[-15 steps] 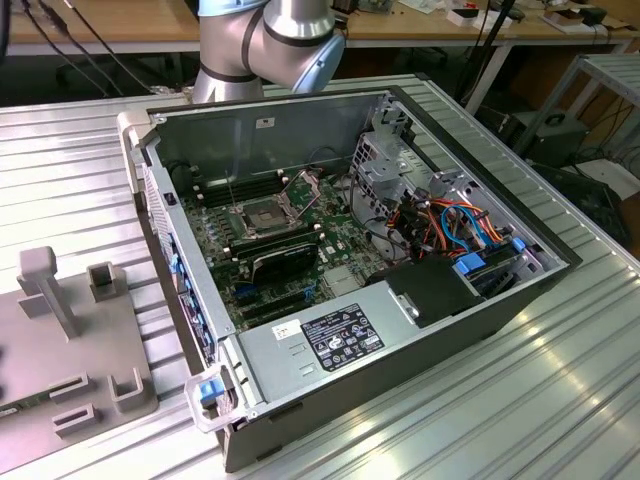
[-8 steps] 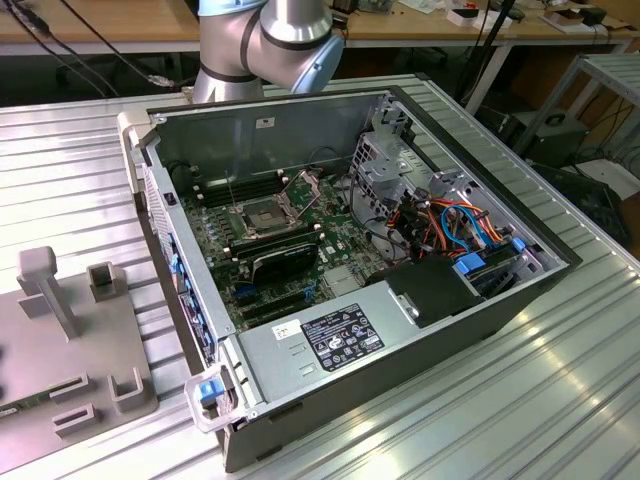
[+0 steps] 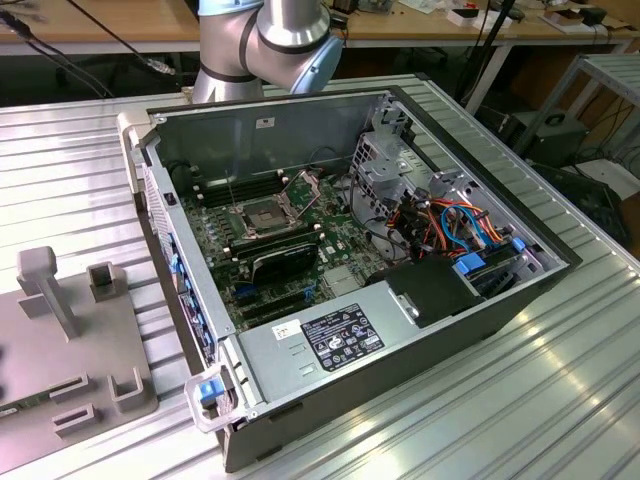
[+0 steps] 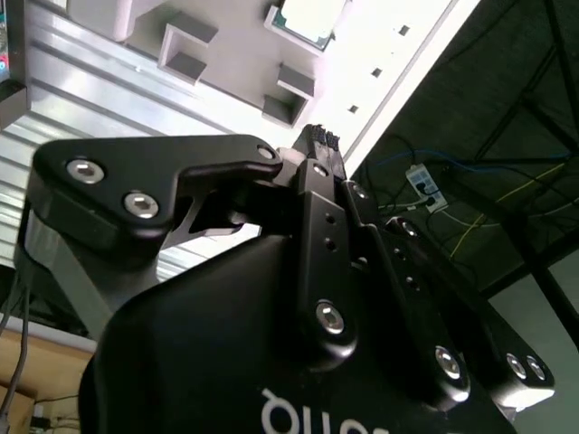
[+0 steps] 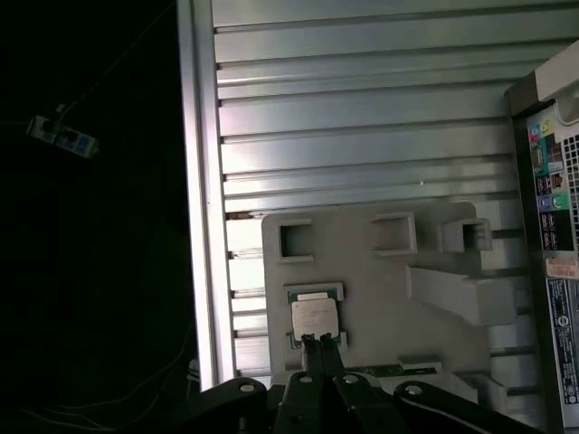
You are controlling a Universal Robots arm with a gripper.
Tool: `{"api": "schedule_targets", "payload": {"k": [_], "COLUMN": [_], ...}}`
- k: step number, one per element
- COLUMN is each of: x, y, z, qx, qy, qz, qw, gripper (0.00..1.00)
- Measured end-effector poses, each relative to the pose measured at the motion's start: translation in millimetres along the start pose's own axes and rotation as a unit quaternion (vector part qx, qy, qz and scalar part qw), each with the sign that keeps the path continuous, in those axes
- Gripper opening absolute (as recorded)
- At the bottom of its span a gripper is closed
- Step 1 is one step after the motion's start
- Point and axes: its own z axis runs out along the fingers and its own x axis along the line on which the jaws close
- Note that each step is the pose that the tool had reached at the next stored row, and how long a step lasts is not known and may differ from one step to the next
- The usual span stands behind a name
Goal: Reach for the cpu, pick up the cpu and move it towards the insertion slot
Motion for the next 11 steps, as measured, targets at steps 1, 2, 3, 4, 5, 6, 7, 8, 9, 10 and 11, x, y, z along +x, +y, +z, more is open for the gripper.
{"api": "schedule_targets", "payload": {"k": [1, 2, 3, 4, 5, 6, 7, 8, 9, 10, 11], "x": [0.0, 0.7, 1.2, 1.3, 1.3, 1.4, 1.4, 1.5, 1.5, 1.6, 1.6], "y": [0.0, 0.0, -0.1, -0.1, -0.1, -0.1, -0.1, -0.1, -0.1, -0.1, -0.1], "z": [0.0, -0.1, -0.1, -0.1, -0.1, -0.1, -0.1, -0.1, -0.1, -0.1, -0.1], "qx": [0.0, 0.0, 0.0, 0.0001, 0.0, 0.0, 0.0, 0.0, 0.0, 0.0, 0.0], "qy": [0.0, 0.0, 0.0, 0.0, 0.0, 0.0, 0.0, 0.0, 0.0, 0.0, 0.0], "qz": [0.0, 0.0, 0.0, 0.0, 0.0, 0.0, 0.0, 0.0, 0.0, 0.0, 0.0], "qw": [1.0, 1.0, 1.0, 1.0, 1.0, 1.0, 1.0, 1.0, 1.0, 1.0, 1.0], "gripper": [0.11, 0.11, 0.11, 0.11, 0.11, 0.11, 0.11, 0.11, 0.11, 0.11, 0.11]}}
